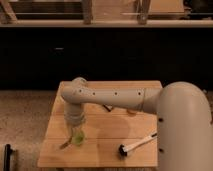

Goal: Place fork in plastic cup

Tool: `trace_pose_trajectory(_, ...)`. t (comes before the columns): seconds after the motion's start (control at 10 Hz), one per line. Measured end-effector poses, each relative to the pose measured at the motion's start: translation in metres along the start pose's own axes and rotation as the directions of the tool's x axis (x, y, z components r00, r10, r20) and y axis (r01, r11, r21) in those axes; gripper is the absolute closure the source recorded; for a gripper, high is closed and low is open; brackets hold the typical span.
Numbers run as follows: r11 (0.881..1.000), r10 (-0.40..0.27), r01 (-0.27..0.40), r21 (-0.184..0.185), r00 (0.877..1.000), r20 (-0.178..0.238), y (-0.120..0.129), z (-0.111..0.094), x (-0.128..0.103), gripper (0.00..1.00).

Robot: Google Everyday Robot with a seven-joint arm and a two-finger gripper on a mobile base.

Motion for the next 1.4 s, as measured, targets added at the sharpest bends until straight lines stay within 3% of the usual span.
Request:
trace_pose_trajectory(0.4, 1.000, 0.005, -0.005, -0.003, 1.000, 0.006, 0.0028, 0.0046, 0.0004, 0.96)
trace_pose_trajectory(1.1, 1.000, 0.025, -0.025, -0.020, 1.000, 0.010, 0.0065, 0.0080, 0.0019, 0.26)
trace_pose_trajectory(1.4, 0.999, 0.035, -0.035, -0.013, 0.999, 0.012, 0.0085, 0.0077, 0.0056, 0.20)
